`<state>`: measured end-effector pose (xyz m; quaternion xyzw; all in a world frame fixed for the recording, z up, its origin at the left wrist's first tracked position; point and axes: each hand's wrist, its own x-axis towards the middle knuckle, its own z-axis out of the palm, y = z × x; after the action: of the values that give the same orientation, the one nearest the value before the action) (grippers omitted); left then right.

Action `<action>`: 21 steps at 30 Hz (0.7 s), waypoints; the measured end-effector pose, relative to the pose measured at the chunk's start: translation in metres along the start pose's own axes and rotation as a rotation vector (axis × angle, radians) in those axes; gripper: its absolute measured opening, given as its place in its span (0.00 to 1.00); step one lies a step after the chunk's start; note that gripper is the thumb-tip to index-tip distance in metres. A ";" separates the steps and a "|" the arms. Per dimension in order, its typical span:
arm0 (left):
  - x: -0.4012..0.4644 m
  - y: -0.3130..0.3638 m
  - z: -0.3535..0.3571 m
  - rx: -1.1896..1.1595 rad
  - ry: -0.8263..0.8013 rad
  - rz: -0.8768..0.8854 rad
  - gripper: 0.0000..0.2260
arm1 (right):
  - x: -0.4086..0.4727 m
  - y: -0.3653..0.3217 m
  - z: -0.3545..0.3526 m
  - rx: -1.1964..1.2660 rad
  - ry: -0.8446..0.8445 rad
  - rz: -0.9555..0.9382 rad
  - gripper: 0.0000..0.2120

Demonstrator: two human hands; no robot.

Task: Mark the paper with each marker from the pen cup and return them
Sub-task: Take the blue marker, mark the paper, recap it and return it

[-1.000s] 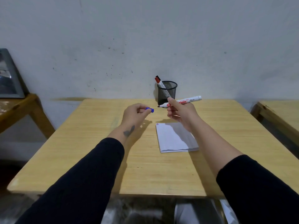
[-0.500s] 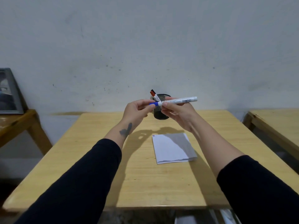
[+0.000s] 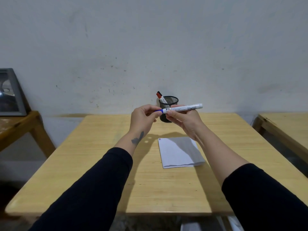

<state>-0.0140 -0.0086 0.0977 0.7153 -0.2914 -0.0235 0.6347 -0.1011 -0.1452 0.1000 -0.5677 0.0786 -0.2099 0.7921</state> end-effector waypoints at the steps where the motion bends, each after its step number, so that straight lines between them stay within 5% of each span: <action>1: 0.001 0.000 0.000 0.003 0.002 0.006 0.06 | 0.001 -0.001 0.000 -0.005 -0.002 0.007 0.08; 5: 0.013 0.005 -0.007 0.009 0.041 0.020 0.05 | 0.010 -0.006 -0.007 0.075 0.116 0.064 0.27; 8: 0.023 0.003 -0.017 0.074 0.084 0.000 0.05 | 0.014 -0.015 -0.018 -0.241 0.290 0.001 0.38; 12: 0.029 0.004 -0.012 0.189 0.030 0.022 0.04 | 0.017 -0.021 -0.010 -1.045 0.200 -0.263 0.21; 14: 0.033 0.007 -0.003 0.185 -0.006 0.062 0.05 | 0.022 -0.018 -0.002 -1.224 0.153 -0.320 0.14; 17: 0.043 0.009 0.005 0.157 0.001 0.099 0.08 | 0.035 -0.015 -0.001 -1.202 0.195 -0.344 0.10; 21: 0.061 -0.009 0.019 0.184 -0.014 -0.053 0.30 | 0.071 -0.028 -0.004 -1.010 0.315 -0.336 0.08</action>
<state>0.0326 -0.0531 0.1061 0.7778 -0.2777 -0.0185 0.5635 -0.0458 -0.1863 0.1327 -0.8436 0.1953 -0.3519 0.3556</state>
